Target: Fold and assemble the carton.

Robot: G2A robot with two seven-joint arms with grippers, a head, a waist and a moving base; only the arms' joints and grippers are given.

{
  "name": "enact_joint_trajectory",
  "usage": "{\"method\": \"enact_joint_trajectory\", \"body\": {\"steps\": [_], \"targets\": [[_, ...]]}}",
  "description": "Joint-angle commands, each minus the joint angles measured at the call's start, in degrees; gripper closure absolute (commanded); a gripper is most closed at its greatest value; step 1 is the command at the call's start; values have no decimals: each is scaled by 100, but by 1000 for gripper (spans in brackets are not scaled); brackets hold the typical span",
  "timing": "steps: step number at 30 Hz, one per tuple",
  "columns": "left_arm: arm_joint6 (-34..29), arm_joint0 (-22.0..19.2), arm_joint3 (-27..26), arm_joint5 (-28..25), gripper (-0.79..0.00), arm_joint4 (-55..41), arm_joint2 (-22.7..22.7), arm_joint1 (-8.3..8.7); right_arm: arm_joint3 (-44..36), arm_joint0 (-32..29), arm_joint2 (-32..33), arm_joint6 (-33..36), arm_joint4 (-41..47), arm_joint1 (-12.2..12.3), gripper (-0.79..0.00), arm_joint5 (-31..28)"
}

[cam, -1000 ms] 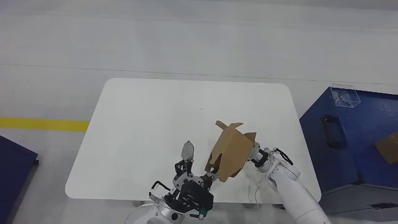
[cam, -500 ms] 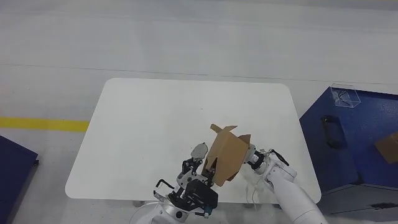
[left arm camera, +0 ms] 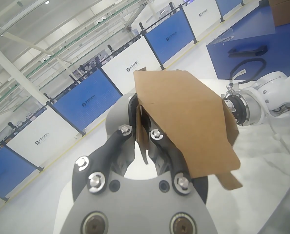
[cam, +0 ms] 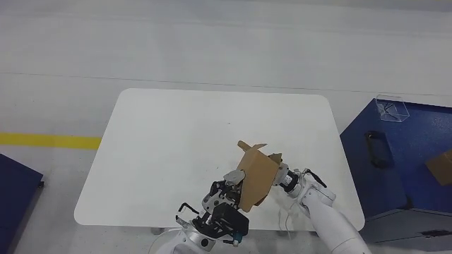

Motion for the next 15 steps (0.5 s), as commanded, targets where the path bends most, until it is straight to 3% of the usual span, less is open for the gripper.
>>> {"method": "enact_joint_trajectory", "body": {"steps": [1,2,3,4,15], "targets": [[39,7,6,12,0,5,-10,-6,-3,0,11,-18,-23,-1,-185,2],[51,15,9,13,0,7,-17,-8,-6,1,16,-28,-28,-3,-299,5],[70,21,3,15,0,2,-24,-11,-2,-2,24,-53,-29,-4,-714,4],[95,28,-1,28,0,0,-34,-13,-8,-3,28,-86,-41,-5,-785,12],[191,65,8,76,0,-19,-77,-22,-12,-1,25,-97,-57,-5,-785,25]]}}
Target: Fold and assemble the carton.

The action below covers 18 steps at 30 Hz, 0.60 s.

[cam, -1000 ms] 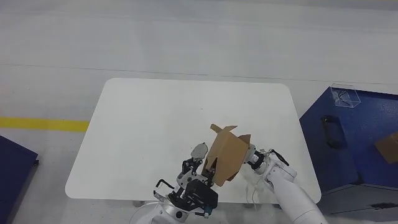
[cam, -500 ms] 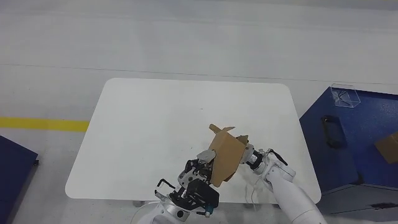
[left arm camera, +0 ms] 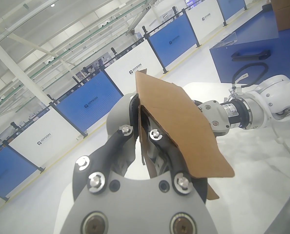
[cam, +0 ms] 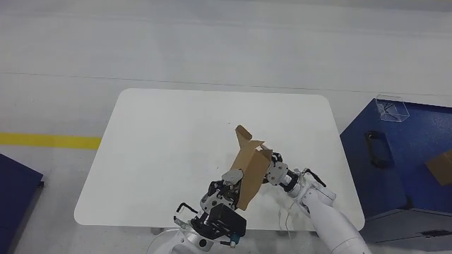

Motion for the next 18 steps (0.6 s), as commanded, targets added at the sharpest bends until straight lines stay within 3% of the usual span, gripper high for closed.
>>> {"method": "enact_joint_trajectory", "body": {"steps": [1,10,14,18], "targets": [[-1,0,0,-1,0,0,0,0,0,0,0,0,0,0,-785,0],[-1,-7,-1,13,0,36,-14,1,0,0,0,0,0,0,-785,0],[-78,86,-180,341,0,1566,-77,49,-275,-96,248,-469,-39,38,-785,-188],[-545,349,-522,496,0,3621,-135,107,-605,-236,689,-550,-215,165,-785,81]]}}
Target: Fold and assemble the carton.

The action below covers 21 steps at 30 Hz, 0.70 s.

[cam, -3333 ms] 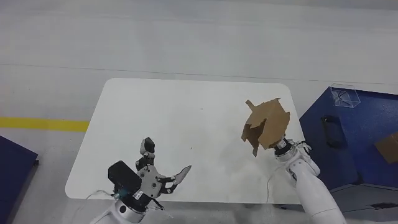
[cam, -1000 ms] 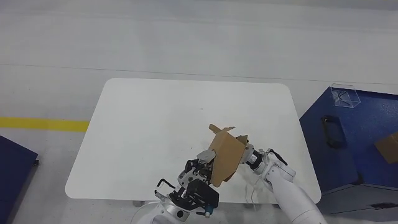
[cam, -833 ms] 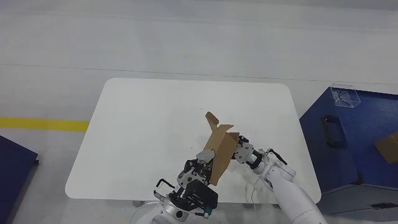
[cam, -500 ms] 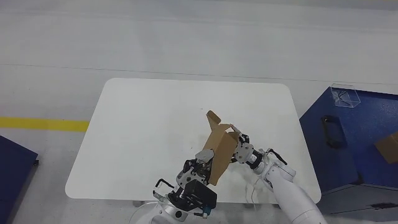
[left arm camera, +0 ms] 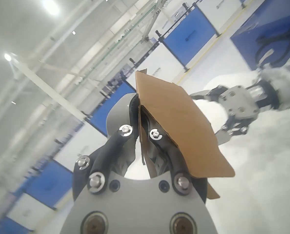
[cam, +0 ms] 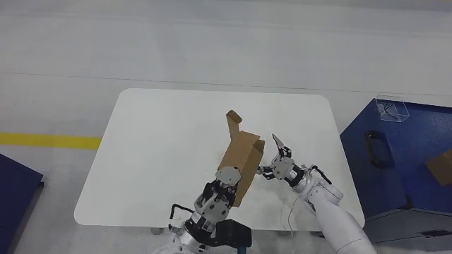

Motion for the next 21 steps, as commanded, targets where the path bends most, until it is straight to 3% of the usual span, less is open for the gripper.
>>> {"method": "enact_joint_trajectory", "body": {"steps": [1,5,10,13,15,17,21], "targets": [[-214,148,-187,-112,0,1288,8,26,-213,-91,261,128,-222,83,-785,89],[-445,339,-501,-567,0,3043,-1,85,-611,-367,593,497,-840,238,-785,315],[-149,63,-598,-1190,0,3043,-182,271,-1178,-680,970,1008,-1073,390,-785,895],[-48,-315,-538,-1464,0,3043,-228,522,-1364,-779,1174,1272,-773,463,-785,1766],[-111,-455,-550,-1555,0,3043,-121,668,-1373,-787,1279,1123,-431,486,-785,2279],[-345,-745,-534,-1627,0,3043,15,893,-1409,-756,1241,396,356,513,-785,3006],[-345,-745,-534,-1627,0,3043,15,893,-1409,-756,1241,396,356,513,-785,3006]]}}
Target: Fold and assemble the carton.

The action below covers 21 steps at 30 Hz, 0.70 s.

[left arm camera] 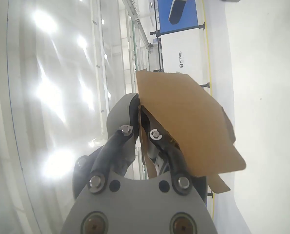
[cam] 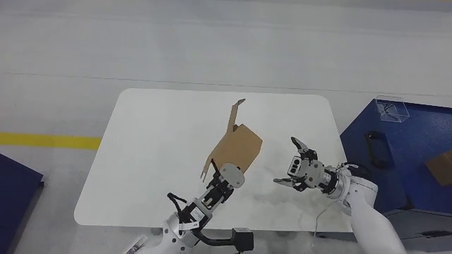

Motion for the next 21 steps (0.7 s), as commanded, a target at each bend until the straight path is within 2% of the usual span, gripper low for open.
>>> {"method": "enact_joint_trajectory", "body": {"steps": [1,5,7,9,11,15,21], "targets": [[27,11,-1,3,0,0,-4,-6,1,-2,1,101,-280,-1,-785,-77],[27,11,-1,3,0,0,-4,-6,1,-2,1,101,-280,-1,-785,-77],[34,-121,74,-43,0,0,-107,20,-74,-68,-188,-355,98,2,-785,380],[94,-381,156,-153,0,0,-150,116,-81,8,-98,-785,993,40,-785,809],[207,-639,201,-200,0,0,-75,246,33,33,-361,-969,1651,154,-785,809],[221,-1256,378,-325,0,0,151,597,130,319,-941,-2131,3245,637,-785,809],[220,-1307,384,-331,0,0,188,630,142,341,-1000,-2262,3431,686,-785,809]]}}
